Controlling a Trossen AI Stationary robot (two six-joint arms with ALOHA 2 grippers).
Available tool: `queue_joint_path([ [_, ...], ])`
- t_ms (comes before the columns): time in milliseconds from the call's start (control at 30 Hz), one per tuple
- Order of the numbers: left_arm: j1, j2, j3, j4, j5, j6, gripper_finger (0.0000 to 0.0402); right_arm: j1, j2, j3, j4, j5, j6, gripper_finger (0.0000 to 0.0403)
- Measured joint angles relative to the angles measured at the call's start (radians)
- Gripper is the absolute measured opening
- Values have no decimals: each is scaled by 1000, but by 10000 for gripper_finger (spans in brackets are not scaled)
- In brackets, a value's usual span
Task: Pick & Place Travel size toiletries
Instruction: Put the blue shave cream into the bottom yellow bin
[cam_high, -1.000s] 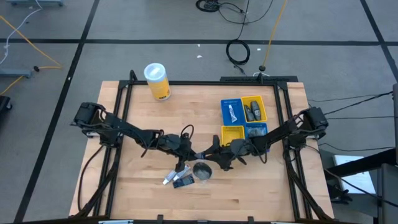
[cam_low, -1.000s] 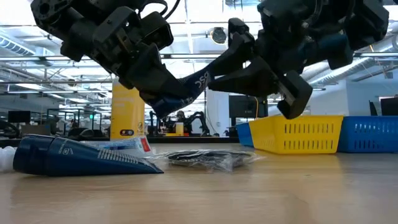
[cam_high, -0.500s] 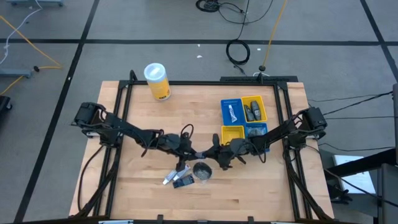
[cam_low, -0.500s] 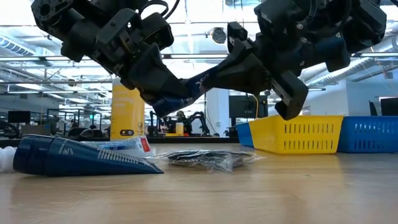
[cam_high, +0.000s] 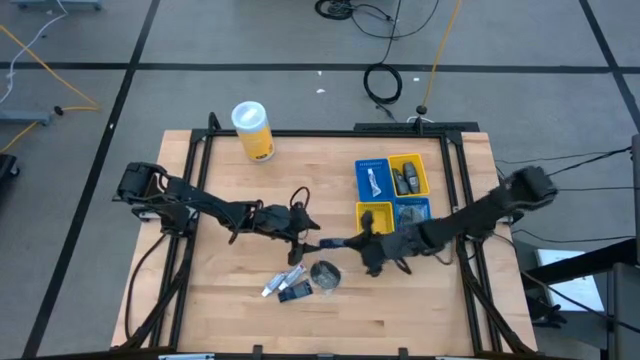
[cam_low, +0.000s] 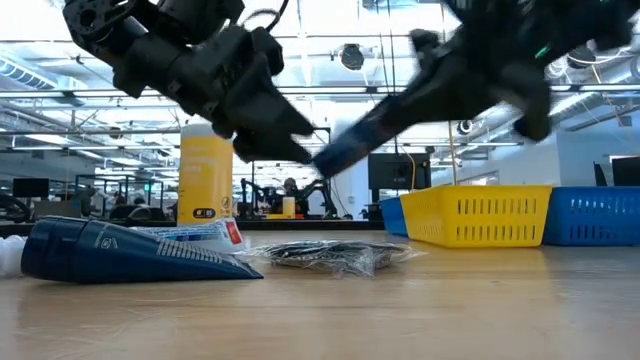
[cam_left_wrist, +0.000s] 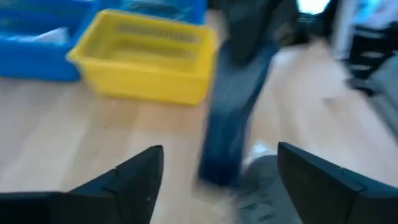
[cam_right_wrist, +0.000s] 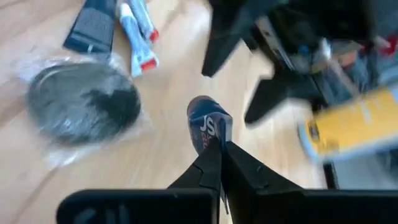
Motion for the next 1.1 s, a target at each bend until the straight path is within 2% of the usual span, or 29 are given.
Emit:
queue_joint_path([
  [200,-22,1,-1,-112,-227,-41,329,68,-305,0,-551,200,392,0],
  [333,-42,1,-1,-134,-295,-47,321,65,-470,0,-834,223,684,0],
  [467,-50,2,-1,-118,-308,-46,308,42,-517,0,-955,221,843,0],
  [533,-50,2,-1,-118,-308,-46,303,26,-499,0,-960,198,850,0],
  [767,-50,2,-2,-117,-309,-46,288,-96,-406,0,-953,-9,744,0],
  [967,-50,2,-2,-117,-309,-45,287,-238,-388,0,-943,-250,623,0],
  [1100,-50,3,-2,-117,-309,-45,285,-306,-388,0,-942,-328,567,0],
])
